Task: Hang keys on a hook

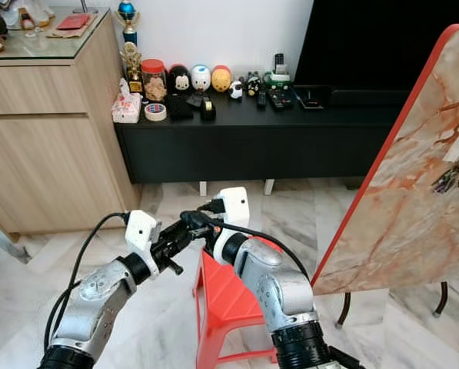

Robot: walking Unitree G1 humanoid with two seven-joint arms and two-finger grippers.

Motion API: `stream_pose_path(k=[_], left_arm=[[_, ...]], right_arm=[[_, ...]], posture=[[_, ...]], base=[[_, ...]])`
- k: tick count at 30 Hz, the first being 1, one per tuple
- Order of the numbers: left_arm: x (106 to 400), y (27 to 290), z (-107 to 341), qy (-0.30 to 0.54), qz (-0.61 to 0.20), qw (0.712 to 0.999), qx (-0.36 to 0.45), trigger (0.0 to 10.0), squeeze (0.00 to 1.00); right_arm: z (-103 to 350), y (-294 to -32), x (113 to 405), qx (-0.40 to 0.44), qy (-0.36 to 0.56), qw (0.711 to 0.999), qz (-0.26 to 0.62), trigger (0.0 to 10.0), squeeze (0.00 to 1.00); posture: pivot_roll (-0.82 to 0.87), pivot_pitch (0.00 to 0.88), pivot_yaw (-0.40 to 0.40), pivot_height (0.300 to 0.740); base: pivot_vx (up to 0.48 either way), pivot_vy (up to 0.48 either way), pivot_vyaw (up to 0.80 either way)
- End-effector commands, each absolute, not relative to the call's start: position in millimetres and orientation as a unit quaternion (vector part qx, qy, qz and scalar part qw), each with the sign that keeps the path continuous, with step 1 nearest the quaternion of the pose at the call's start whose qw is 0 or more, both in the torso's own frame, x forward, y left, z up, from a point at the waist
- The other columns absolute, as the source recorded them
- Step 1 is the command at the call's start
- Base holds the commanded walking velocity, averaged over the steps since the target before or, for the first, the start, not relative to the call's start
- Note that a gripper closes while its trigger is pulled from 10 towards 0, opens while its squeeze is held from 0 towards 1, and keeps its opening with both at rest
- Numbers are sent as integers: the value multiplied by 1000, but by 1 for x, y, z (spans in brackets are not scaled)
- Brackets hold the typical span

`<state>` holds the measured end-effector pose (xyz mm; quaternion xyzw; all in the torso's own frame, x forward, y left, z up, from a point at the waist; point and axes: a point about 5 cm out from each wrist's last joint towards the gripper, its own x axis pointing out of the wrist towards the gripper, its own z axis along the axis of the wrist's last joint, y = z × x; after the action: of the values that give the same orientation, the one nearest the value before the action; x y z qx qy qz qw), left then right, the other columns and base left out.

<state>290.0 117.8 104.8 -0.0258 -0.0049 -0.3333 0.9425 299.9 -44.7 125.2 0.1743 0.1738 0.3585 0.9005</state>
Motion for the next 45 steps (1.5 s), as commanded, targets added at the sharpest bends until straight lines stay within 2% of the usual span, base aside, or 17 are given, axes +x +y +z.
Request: stream_pose_path(k=[1, 3, 9, 14, 15, 16, 17, 18, 45], left_arm=[[291, 115, 105, -5, -338, 941, -25, 9373, 0], [291, 118, 105, -4, -337, 941, -26, 9765, 0], [290, 124, 104, -4, -334, 942, -24, 9804, 0], [290, 124, 105, -5, -333, 943, -25, 9098, 0], [291, 124, 105, -5, -333, 943, -25, 5098, 0], [291, 123, 105, -6, -336, 941, -27, 2863, 0], [291, 123, 105, -6, -336, 941, -27, 2863, 0], [290, 122, 105, -5, -341, 940, -28, 0, 0], [289, 118, 106, -6, -348, 937, -43, 0, 0]], right_arm=[[129, -45, 304, 177, 168, 902, 357, 10000, 0], [129, -44, 304, 177, 168, 902, 357, 10000, 0], [129, -44, 304, 179, 168, 901, 357, 10000, 0], [129, -44, 304, 179, 168, 901, 357, 10000, 0], [129, -44, 304, 179, 167, 901, 357, 10000, 0], [129, -44, 304, 179, 167, 901, 357, 10000, 0], [129, -44, 304, 179, 167, 901, 357, 10000, 0], [129, -44, 304, 179, 167, 901, 357, 10000, 0], [128, -44, 305, 183, 168, 901, 356, 10000, 0]], posture=[[122, 16, -82, 740], [121, 15, -82, 740], [124, 15, -82, 740], [123, 17, -82, 740], [123, 16, -82, 740], [123, 16, -82, 740], [123, 16, -82, 740], [123, 16, -82, 740], [125, 18, -82, 740]], base=[[0, 0, 0], [0, 0, 0], [0, 0, 0], [0, 0, 0], [0, 0, 0], [0, 0, 0], [0, 0, 0], [0, 0, 0], [0, 0, 0]])
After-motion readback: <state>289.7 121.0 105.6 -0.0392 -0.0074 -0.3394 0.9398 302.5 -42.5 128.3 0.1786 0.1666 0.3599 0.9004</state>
